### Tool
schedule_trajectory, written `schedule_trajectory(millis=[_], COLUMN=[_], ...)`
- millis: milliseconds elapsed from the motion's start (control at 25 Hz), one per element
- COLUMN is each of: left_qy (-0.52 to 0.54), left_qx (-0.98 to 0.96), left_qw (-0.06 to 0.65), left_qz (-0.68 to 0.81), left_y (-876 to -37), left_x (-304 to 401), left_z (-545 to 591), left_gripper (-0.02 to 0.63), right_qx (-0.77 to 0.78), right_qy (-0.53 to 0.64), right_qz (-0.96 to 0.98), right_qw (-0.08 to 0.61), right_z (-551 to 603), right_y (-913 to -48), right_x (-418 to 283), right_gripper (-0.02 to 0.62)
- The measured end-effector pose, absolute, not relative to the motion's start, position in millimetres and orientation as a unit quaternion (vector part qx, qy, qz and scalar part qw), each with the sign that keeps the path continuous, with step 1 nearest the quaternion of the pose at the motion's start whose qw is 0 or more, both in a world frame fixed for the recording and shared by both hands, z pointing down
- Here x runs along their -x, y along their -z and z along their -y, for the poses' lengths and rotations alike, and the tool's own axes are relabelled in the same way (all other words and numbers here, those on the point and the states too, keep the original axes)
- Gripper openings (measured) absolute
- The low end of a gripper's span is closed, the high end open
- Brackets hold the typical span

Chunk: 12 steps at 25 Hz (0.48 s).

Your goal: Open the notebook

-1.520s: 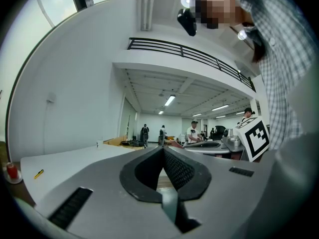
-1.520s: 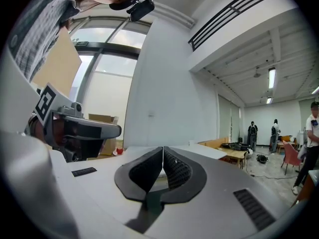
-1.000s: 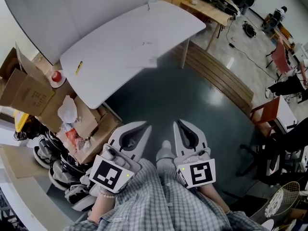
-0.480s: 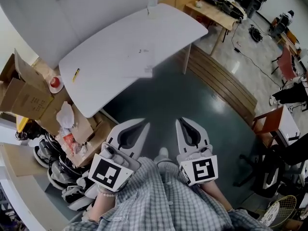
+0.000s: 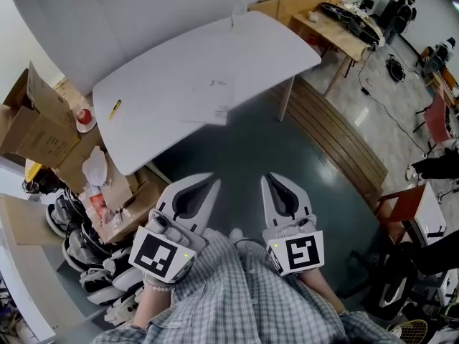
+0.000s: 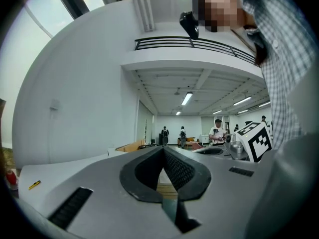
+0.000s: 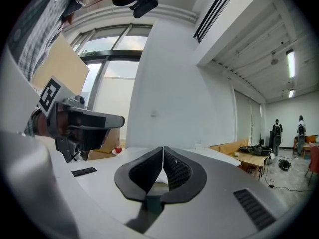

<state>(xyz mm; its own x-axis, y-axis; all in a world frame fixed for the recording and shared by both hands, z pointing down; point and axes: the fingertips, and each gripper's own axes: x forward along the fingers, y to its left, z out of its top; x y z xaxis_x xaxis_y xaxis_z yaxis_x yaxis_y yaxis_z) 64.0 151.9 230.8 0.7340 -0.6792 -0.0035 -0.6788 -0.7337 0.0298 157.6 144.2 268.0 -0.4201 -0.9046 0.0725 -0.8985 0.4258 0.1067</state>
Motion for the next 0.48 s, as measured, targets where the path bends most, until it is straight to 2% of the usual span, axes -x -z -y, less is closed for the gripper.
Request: schedule_trajectory(millis=[480], left_qy=[0.003], left_qx=[-0.926], left_qw=[0.004], left_qz=[0.377], left_y=[-233.9], left_x=[-84.3], left_z=[-139.1], left_gripper=[0.008], right_qx=[-0.522], right_qy=[0.021], right_qz=[0.851], right_qw=[0.050], right_z=[-131.2], right_y=[-278.1], right_x=[-174.6], right_gripper=[0.023])
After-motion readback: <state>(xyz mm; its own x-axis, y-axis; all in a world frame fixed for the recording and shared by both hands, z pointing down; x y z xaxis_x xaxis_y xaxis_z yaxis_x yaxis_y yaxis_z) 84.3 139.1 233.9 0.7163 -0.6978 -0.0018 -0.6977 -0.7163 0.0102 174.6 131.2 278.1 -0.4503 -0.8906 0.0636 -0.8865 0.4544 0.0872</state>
